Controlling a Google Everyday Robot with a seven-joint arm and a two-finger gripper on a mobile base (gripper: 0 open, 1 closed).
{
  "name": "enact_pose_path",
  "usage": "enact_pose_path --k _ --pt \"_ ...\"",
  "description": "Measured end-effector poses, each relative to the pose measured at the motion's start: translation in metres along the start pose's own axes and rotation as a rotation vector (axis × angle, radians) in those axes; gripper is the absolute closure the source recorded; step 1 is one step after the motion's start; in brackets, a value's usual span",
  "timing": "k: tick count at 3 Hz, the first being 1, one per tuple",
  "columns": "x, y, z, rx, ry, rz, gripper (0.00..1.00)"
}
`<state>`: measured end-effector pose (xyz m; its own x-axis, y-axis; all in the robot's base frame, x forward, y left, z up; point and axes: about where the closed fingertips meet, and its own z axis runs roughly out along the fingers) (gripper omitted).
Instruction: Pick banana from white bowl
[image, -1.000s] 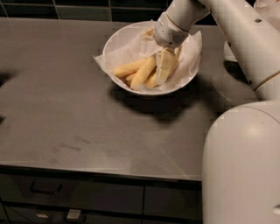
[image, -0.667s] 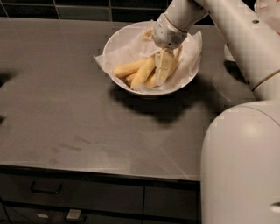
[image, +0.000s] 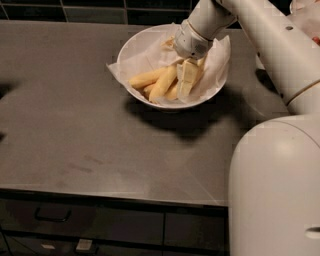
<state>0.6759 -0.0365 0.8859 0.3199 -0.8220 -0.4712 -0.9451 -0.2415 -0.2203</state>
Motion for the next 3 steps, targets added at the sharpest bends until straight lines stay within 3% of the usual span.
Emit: enact_pose_path --k 1,3 --pt "0.0055 0.0042 0.0093 -0.035 -0.021 0.007 0.00" --pt "0.0055 0.0043 0.0096 -0.036 -0.021 0.007 0.42"
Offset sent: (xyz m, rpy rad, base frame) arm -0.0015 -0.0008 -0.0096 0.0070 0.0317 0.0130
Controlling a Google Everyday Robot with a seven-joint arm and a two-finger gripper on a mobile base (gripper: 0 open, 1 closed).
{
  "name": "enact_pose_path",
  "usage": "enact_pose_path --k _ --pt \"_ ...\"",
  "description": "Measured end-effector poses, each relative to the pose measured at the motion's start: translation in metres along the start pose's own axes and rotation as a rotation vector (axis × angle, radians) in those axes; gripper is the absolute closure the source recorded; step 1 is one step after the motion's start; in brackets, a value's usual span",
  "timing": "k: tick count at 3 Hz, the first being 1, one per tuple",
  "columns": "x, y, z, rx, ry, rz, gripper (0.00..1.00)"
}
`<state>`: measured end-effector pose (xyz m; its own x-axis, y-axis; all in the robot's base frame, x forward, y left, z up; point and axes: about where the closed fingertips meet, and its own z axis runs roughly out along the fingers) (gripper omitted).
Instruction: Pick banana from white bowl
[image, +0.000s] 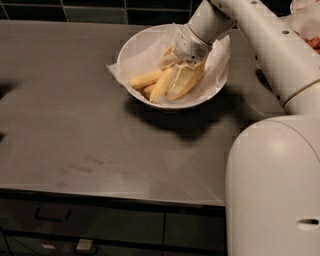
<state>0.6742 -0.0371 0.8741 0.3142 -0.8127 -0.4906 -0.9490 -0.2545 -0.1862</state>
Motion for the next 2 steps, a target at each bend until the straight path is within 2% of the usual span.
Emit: enact_pose_path --k 2 --pt "0.0000 0.0000 0.0000 0.000 0.000 0.000 0.88"
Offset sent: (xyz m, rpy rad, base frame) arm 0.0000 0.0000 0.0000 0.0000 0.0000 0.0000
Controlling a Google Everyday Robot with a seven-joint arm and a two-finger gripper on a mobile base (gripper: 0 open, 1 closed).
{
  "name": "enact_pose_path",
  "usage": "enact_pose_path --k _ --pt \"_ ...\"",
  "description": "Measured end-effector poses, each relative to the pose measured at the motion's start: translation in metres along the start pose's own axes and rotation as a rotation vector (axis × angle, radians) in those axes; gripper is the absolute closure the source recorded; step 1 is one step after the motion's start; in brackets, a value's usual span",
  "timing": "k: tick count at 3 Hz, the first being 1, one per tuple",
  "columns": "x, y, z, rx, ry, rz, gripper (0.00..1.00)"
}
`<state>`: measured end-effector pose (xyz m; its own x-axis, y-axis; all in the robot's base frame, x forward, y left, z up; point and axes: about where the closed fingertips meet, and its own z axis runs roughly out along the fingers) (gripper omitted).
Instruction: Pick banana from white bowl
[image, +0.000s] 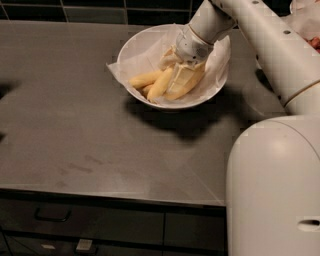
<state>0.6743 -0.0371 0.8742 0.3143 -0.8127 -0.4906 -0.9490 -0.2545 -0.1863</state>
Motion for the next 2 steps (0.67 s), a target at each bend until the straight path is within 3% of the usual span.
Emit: enact_pose_path --k 1,2 --pt "-0.006 -0.004 -0.005 0.033 0.005 -0.009 1.00" --pt "-0.023 -0.001 -0.026 0.106 0.019 -0.040 1.00"
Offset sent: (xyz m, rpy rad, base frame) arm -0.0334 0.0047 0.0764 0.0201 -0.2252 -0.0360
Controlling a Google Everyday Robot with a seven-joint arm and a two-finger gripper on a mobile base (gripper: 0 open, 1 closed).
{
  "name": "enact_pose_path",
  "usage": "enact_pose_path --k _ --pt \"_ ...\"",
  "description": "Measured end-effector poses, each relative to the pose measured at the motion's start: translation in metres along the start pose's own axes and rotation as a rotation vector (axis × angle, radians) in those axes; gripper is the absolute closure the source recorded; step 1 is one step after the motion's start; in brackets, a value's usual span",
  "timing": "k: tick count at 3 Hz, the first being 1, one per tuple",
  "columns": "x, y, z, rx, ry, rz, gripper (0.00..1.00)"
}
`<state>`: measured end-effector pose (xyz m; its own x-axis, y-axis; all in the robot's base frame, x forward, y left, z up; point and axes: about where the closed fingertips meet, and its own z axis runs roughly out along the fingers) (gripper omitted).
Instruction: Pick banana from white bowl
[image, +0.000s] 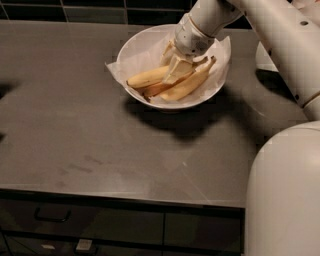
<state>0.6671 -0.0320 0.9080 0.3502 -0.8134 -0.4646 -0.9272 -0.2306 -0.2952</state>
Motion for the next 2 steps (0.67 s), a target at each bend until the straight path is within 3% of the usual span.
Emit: enact_pose_path --k 2 --pt "-0.024 0.016 -0.040 0.139 0.007 -0.008 1.00"
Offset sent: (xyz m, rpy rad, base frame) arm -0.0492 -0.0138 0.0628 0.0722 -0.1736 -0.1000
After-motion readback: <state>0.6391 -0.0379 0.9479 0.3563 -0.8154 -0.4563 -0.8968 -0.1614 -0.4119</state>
